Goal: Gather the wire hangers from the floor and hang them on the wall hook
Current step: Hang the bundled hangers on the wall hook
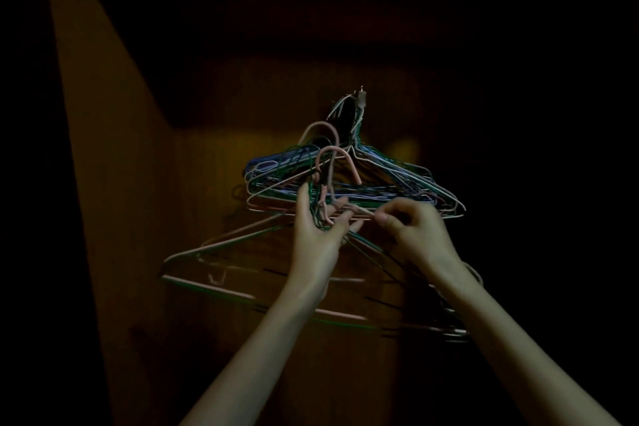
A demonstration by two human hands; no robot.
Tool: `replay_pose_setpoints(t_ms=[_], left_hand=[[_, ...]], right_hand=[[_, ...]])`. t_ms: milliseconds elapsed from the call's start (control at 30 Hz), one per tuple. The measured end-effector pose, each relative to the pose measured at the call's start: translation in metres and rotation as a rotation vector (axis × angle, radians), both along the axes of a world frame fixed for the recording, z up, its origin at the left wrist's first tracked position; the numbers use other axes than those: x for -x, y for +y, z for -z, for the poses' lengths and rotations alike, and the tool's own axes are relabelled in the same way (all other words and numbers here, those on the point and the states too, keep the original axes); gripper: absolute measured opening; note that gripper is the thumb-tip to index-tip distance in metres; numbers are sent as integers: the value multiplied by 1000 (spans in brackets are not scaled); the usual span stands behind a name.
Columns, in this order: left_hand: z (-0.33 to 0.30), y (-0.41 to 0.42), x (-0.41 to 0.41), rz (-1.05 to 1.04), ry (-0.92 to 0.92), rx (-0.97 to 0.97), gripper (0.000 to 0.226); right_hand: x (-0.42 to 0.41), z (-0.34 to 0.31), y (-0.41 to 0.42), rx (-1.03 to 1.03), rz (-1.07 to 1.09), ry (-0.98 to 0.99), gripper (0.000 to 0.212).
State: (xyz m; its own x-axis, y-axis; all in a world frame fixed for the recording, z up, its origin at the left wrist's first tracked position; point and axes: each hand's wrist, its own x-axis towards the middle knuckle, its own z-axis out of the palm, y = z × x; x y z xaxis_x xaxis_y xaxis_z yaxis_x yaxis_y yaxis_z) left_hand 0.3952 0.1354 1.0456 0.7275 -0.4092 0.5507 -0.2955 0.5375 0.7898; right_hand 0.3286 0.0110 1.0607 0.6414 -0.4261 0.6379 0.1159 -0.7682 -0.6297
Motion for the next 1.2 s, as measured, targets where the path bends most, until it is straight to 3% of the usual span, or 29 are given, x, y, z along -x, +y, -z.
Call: replay_pose_setpoints(t_ms=[233,433,500,600,1200], left_hand=[[-15,-11,-15,-35,3,45,73],[-30,-22,-34,-73,-41,71,64],[-32,-27,-41,-87,-46,77,64],[-33,-33,-50,-99,-52,83,65],[-25,-49,-72,-129,-41,88,65]], right_hand=[[-16,-23,-37,112,172,-114,8],[-36,-48,-67,152,259,-260,12],[-47,-55,-76,158,268,-289,24],[-61,-60,-92,138,272,-272,36],[-104,-53,-123,156,239,-116,25]])
